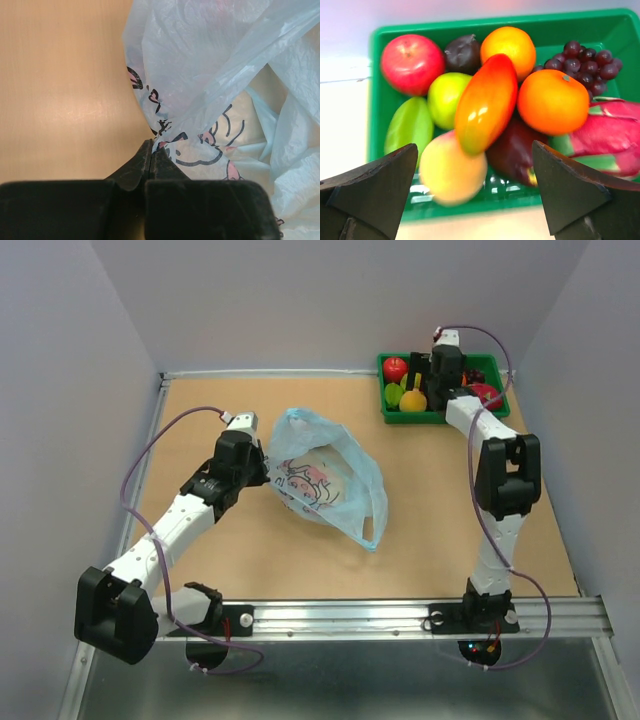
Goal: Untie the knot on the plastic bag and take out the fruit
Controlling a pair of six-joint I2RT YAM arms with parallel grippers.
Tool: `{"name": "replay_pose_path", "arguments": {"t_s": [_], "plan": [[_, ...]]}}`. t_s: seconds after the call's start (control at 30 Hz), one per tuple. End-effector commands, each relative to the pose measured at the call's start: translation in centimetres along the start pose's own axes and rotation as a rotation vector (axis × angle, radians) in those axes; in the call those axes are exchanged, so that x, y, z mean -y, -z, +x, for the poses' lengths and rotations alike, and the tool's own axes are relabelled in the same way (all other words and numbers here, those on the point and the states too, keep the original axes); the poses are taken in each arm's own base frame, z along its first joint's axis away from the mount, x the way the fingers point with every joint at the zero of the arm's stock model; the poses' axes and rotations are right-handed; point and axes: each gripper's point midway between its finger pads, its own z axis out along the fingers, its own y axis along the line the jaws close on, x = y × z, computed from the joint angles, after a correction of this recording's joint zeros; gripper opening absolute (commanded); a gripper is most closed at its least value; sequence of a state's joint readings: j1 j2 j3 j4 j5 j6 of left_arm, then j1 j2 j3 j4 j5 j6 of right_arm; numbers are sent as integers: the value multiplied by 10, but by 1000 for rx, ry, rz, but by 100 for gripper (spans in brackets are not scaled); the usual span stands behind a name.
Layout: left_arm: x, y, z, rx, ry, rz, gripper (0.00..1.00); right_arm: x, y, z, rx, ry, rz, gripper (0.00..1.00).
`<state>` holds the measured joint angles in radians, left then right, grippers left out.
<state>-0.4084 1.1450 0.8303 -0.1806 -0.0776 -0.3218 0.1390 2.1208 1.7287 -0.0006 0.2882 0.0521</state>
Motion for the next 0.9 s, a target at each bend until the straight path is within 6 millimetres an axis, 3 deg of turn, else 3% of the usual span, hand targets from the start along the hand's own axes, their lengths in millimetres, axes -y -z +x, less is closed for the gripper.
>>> {"name": "replay_pose_path", "arguments": {"t_s": [0.0,0.03,0.07,0.1,0.13,0.17,0.23,0.27,0.3,0.33,0.37,0.4,0.43,0.47,0.5,0.53,0.57,0.6,0.63,0.7,0.77,0.83,0.87], "plan": [[6,10,-19,65,-17,41,0,-26,76,-54,108,-82,-201,100],[8,11,-20,72,-20,50,0,-43,105,-69,134,-84,-311,100],[9,13,-25,89,-22,56,0,-51,118,-44,84,-73,-367,100],[9,15,-28,99,-22,58,0,-61,134,-40,80,-65,-423,100],[10,16,-32,116,-20,58,0,-87,157,-30,64,-41,-526,99],[11,19,-36,131,-21,64,0,-94,183,-27,71,-30,-570,98],[12,22,-44,160,-32,67,0,-114,215,-15,74,16,-639,97],[12,24,-49,175,-36,64,0,-135,237,-7,77,47,-692,97],[13,25,-53,181,-43,63,0,-137,255,4,73,52,-716,97],[19,31,-70,213,-47,72,0,-146,268,10,61,38,-747,97],[23,36,-79,230,-49,83,0,-145,274,17,53,28,-749,97],[28,41,-88,241,-52,89,0,-142,285,10,85,7,-756,97],[45,57,-111,293,-56,120,0,-141,291,12,88,-2,-757,97],[58,65,-121,311,-63,137,0,-135,294,26,68,-14,-741,97],[70,75,-126,318,-74,149,0,-131,299,25,80,-26,-733,97],[107,103,-141,378,-90,203,0,-122,311,16,121,-42,-729,97],[126,110,-141,376,-103,228,0,-117,313,24,114,-43,-720,97],[146,125,-142,375,-104,275,0,-109,325,16,154,-52,-723,97],[173,134,-126,342,-127,350,0,-104,326,24,147,-52,-709,97],[187,125,-96,275,-125,368,0,-99,333,27,160,-57,-713,97],[189,116,-67,220,-134,360,0,-94,342,27,174,-60,-725,97],[171,94,-29,143,-117,293,0,-94,345,40,154,-59,-743,97],[163,91,-21,132,-95,269,0,-95,352,41,154,-59,-774,97]]}}
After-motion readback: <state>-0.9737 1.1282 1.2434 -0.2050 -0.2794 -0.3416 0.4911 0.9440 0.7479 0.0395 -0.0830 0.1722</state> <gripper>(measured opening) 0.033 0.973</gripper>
